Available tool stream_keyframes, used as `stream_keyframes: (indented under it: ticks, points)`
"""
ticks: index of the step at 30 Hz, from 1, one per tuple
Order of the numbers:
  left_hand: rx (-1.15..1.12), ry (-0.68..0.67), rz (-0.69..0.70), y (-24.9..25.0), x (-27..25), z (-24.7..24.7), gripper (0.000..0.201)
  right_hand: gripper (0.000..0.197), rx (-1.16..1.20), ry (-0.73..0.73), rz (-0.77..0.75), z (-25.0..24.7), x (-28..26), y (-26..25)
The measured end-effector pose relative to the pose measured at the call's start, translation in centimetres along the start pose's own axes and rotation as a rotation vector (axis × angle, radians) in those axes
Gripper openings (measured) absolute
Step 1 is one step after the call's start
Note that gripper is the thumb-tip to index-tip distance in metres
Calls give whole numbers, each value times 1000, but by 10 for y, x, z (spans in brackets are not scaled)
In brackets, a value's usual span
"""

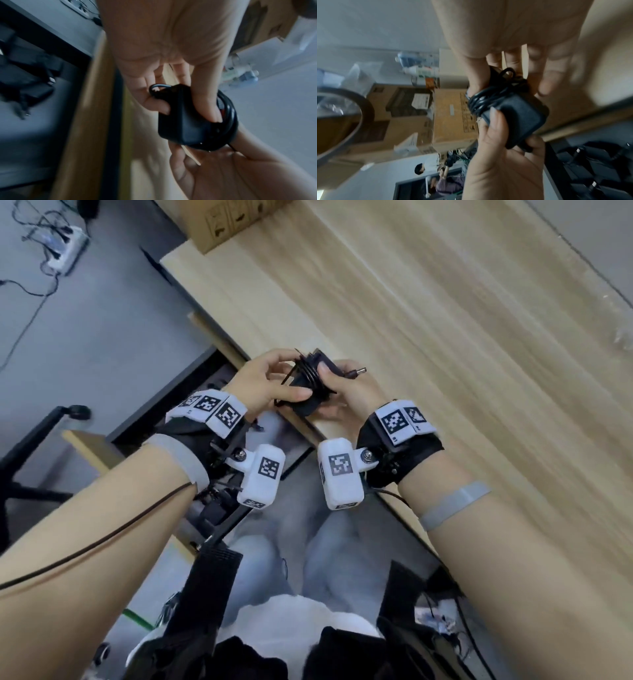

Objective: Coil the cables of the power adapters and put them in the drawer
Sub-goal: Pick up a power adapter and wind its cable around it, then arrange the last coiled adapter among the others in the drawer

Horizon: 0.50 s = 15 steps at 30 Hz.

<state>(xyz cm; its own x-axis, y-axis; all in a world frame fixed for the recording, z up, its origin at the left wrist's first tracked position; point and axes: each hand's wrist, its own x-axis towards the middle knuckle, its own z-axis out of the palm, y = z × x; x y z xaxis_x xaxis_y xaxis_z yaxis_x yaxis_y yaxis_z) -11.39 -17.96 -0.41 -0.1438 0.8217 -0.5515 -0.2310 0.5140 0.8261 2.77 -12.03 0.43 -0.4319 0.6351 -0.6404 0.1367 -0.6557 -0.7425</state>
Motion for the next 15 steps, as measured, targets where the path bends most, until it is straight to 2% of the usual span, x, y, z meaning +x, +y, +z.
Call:
stream_keyframes:
  ticks: [4, 8, 12, 15]
  points:
    - [-52, -2, -16, -31, -21, -61, 51, 21, -71, -15, -70, 59, 10, 38]
    - [-130, 80, -127, -68, -26, -117, 49, 21, -205, 0, -61, 102, 25, 87]
    - [-40, 143, -298, -117, -6, -140, 30, 17, -145, 89, 107, 115, 59, 141]
    - [18, 109, -378, -154, 19, -138, 34, 25, -101, 206, 223, 107, 86, 169]
